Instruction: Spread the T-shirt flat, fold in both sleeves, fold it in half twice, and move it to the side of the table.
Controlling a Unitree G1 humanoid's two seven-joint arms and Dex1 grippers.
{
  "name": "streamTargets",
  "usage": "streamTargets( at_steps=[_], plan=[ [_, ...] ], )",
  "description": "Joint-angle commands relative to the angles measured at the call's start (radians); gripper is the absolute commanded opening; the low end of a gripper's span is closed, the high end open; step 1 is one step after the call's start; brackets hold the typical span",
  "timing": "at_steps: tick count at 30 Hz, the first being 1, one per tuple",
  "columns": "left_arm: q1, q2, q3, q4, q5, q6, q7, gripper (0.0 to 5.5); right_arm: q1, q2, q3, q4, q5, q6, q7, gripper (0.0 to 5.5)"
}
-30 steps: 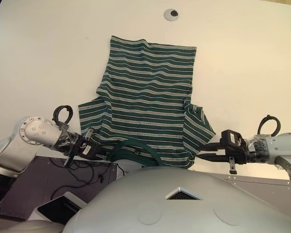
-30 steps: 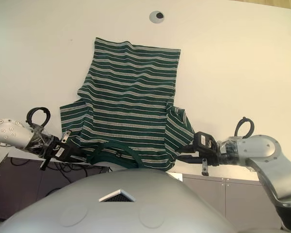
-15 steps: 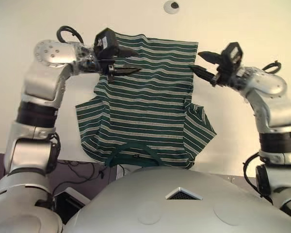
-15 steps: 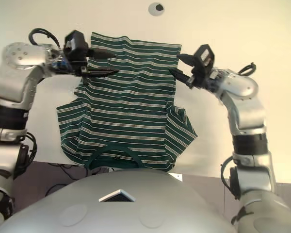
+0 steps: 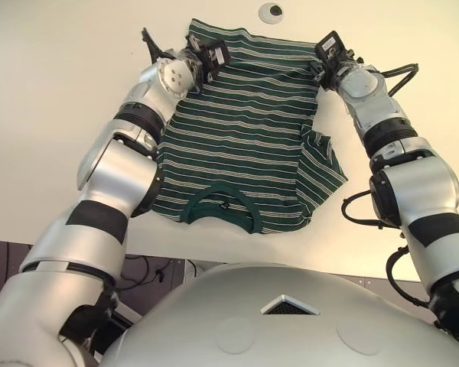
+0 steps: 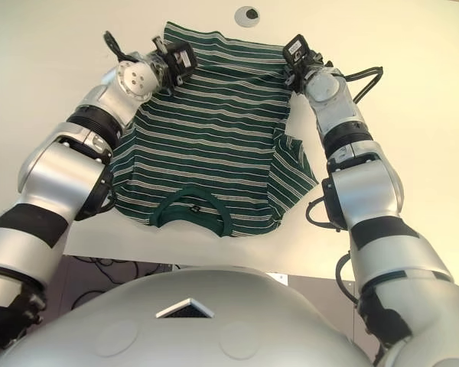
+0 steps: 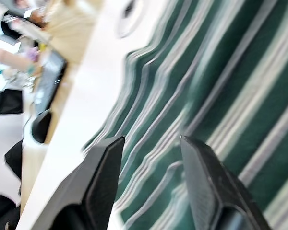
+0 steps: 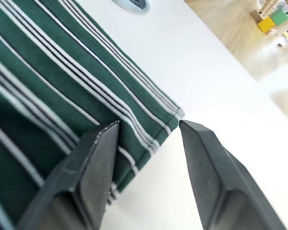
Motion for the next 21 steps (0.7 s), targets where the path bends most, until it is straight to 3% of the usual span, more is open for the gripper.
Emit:
streamTargets(
  at_steps=[1, 4, 6, 9, 15, 21],
  plan=[
    [0.007, 0.139, 0.326, -0.108, -0.309, -0.051, -0.268, 2.09, 0.008, -0.062, -0.072, -0.085, 0.025, -0.225, -0.003, 2.29],
    [0.231, 0.381, 0.460, -0.243, -0.473, 0.172, -0.670, 2.09, 0.258, -0.116, -0.177, -0.374, 0.110, -0.256, 0.015, 2.29],
    [0.373, 0.540, 0.477, -0.269, -0.506, 0.342, -0.915, 2.09, 0.437, -0.130, -0.224, -0.585, 0.141, -0.200, 0.003, 2.29],
    [0.498, 0.668, 0.444, -0.223, -0.448, 0.414, -1.049, 2.09, 0.577, -0.122, -0.267, -0.763, 0.161, -0.095, -0.013, 2.29],
    [0.602, 0.655, 0.436, -0.244, -0.409, 0.489, -1.072, 2.09, 0.575, -0.101, -0.260, -0.866, 0.128, 0.036, -0.005, 2.29],
    [0.735, 0.563, 0.439, -0.475, -0.494, 0.670, -1.104, 2.09, 0.562, -0.097, -0.244, -0.866, 0.111, 0.069, 0.016, 2.29]
  ],
)
